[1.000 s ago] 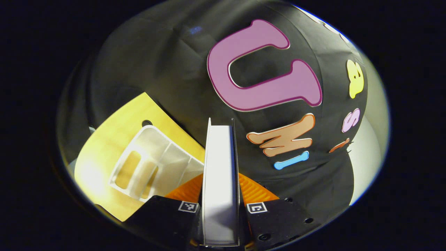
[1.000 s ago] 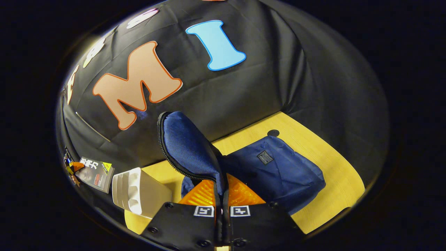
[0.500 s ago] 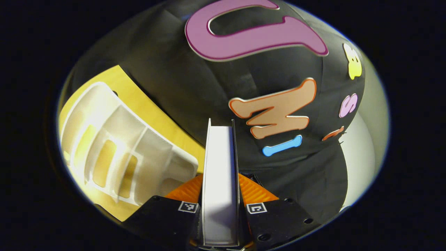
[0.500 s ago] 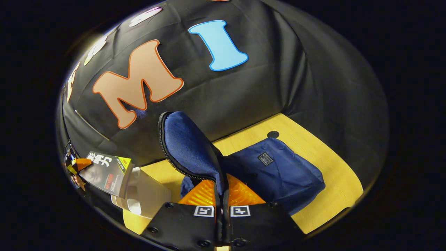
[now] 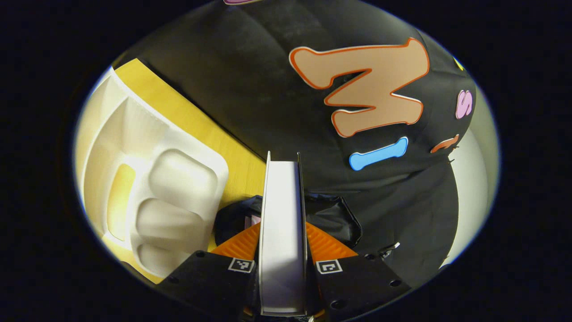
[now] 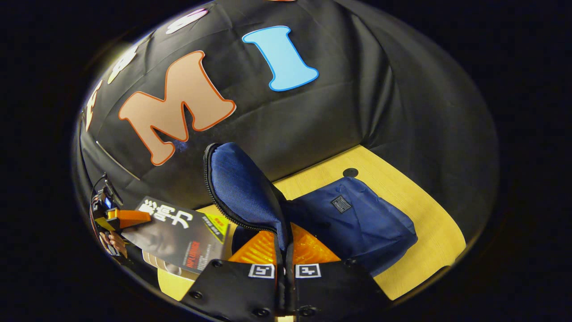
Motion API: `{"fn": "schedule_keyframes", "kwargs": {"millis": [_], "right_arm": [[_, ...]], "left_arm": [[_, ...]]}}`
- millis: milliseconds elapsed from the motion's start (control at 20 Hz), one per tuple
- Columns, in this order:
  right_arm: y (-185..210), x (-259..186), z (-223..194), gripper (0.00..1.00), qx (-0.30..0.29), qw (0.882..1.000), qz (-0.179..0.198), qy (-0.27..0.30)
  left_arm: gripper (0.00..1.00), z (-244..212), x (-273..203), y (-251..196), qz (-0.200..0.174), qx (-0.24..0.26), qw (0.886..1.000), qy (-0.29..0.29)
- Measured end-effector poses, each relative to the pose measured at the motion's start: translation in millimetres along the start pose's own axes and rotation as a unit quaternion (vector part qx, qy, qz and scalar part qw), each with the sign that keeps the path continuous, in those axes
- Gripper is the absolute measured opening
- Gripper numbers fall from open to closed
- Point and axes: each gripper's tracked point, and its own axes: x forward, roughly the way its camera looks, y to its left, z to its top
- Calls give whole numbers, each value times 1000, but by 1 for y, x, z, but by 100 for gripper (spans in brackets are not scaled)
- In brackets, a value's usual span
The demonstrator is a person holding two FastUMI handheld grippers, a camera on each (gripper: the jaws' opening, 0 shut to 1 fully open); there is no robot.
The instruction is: Open the schoolbag, grab two books from the bookshelf and put them into the schoolbag.
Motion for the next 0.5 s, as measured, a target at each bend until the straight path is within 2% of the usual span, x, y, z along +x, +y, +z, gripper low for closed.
{"fn": "schedule_keyframes", "kwargs": {"millis": [200,500], "right_arm": [[0,0,0,4,12,1000,3,-1],[1,-1,3,2,15,1000,10,-3]], "left_arm": [[38,-35,38,2,12,1,1000,27],[36,-68,95,4,22,-7,999,37]]}}
